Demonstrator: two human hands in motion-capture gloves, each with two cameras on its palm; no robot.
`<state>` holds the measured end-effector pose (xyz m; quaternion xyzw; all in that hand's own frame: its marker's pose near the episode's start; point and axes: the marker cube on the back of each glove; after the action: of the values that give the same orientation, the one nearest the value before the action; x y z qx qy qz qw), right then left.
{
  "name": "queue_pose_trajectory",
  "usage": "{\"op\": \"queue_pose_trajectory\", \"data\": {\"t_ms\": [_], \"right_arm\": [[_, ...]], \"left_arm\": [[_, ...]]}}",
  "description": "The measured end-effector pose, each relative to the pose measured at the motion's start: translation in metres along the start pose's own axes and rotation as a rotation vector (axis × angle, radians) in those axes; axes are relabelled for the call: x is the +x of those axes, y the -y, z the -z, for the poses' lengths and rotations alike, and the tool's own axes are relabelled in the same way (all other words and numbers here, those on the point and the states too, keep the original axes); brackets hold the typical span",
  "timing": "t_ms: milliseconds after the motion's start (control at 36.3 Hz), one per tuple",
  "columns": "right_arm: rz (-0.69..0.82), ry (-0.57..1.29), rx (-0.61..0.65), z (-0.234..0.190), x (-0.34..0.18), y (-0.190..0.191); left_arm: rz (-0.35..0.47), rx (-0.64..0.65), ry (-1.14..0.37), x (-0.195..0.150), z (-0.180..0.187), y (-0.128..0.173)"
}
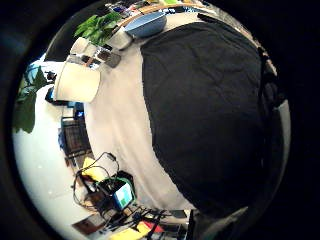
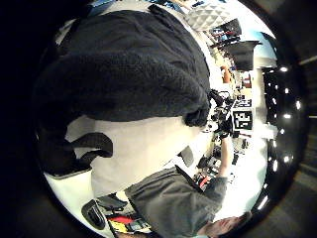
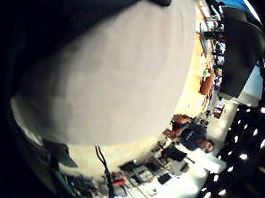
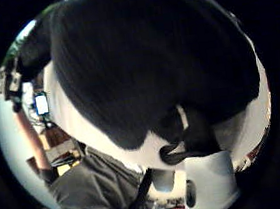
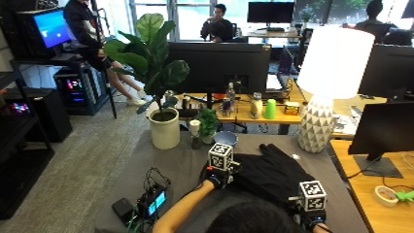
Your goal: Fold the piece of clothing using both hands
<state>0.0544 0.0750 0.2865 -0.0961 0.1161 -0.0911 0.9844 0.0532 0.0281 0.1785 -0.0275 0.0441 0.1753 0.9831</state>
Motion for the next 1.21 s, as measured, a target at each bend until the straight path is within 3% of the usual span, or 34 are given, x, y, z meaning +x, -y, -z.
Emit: {"op": "queue_pose_trajectory", "data": {"t_ms": [165,330,440,605,743,826,963,1046,1128,1211], "right_arm": [[0.009,-0.036,0.194,0.006,0.005,0.021],[0.013,-0.056,0.264,0.010,0.013,0.040],[0.058,-0.052,0.170,0.029,0.008,0.024],[0.164,-0.078,0.007,0.074,-0.004,-0.005],[0.220,-0.069,-0.129,0.132,-0.010,-0.025],[0.203,-0.049,-0.171,0.164,-0.007,-0.016],[0.067,-0.064,-0.195,0.196,0.005,0.050],[-0.013,-0.080,-0.173,0.194,0.005,0.098],[-0.082,-0.074,-0.085,0.194,-0.011,0.125],[-0.171,-0.020,0.059,0.187,-0.022,0.138]], "left_arm": [[0.063,-0.022,0.026,-0.019,-0.018,0.022],[0.043,-0.044,0.040,-0.001,0.006,-0.022],[-0.048,-0.180,-0.055,0.003,0.003,-0.043],[-0.016,-0.177,0.061,-0.041,-0.031,-0.026],[-0.047,-0.248,0.010,-0.046,0.000,-0.049],[-0.037,-0.246,-0.005,-0.047,0.027,-0.044],[0.073,-0.211,0.040,-0.063,0.055,0.014],[0.206,-0.256,0.117,-0.069,0.054,0.041],[0.385,-0.344,0.172,-0.073,0.044,0.052],[0.499,-0.380,0.187,-0.085,0.020,0.068]]}}
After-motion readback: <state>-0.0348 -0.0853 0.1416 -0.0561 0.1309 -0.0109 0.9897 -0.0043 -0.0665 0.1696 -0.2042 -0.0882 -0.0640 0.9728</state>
